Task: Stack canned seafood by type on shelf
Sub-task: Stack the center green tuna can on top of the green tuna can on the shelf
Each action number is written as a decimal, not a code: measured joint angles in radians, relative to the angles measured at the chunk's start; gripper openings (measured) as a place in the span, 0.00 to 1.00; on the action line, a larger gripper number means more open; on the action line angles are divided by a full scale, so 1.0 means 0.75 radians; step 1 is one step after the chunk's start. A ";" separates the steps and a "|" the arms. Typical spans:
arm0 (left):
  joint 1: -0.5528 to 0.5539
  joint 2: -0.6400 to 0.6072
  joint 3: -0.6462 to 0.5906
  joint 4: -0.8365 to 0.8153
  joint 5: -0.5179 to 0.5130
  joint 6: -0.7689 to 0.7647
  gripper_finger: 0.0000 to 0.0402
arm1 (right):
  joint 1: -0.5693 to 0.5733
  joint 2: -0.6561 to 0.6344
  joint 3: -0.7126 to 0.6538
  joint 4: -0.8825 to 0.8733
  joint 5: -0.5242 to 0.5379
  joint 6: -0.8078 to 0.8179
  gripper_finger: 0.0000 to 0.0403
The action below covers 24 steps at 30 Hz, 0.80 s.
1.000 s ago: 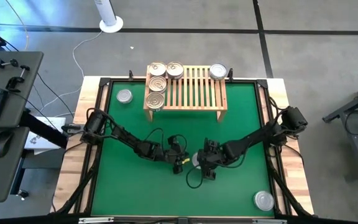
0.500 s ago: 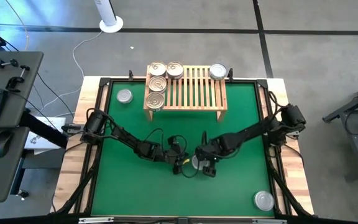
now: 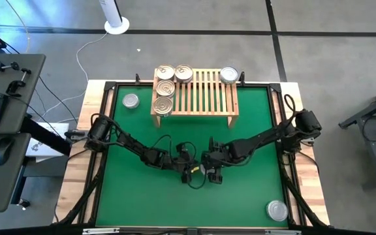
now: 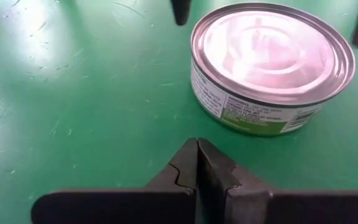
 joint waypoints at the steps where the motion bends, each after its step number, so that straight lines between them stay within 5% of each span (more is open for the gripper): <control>1: 0.000 0.000 0.000 0.000 0.000 0.000 0.00 | -0.002 0.000 -0.006 0.007 0.001 -0.003 0.99; 24: -0.003 0.000 0.000 -0.001 0.001 0.000 0.00 | 0.028 0.109 -0.011 0.128 -0.127 -0.085 0.99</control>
